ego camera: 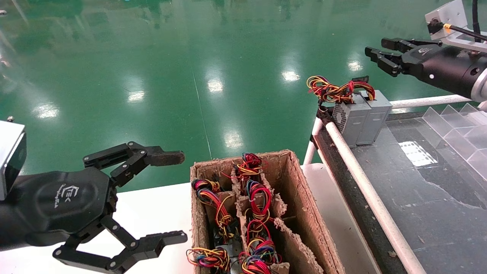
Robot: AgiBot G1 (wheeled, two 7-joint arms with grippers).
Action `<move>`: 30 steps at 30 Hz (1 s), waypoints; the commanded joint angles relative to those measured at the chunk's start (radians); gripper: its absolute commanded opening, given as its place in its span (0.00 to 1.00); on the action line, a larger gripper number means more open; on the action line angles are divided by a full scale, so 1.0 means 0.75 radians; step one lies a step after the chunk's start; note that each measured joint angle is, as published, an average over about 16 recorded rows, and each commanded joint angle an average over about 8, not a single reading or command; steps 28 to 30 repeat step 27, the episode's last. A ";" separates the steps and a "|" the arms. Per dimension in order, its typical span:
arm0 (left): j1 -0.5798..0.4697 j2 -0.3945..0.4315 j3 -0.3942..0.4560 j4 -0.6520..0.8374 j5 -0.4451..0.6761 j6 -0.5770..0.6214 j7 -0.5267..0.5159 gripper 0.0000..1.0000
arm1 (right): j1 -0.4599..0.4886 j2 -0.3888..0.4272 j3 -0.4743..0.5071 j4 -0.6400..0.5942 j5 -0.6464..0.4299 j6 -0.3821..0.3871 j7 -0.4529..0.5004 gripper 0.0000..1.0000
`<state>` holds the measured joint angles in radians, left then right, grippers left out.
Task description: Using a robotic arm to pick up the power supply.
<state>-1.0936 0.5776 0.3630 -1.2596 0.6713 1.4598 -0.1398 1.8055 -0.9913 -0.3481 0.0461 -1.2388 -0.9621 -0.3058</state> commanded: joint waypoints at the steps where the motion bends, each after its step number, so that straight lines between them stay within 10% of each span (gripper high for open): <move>1: 0.000 0.000 0.000 0.000 0.000 0.000 0.000 1.00 | -0.005 0.006 0.003 0.011 0.006 -0.015 0.004 1.00; 30: 0.000 0.000 0.000 0.000 0.000 0.000 0.000 1.00 | -0.415 0.218 0.040 0.704 0.290 -0.310 0.280 1.00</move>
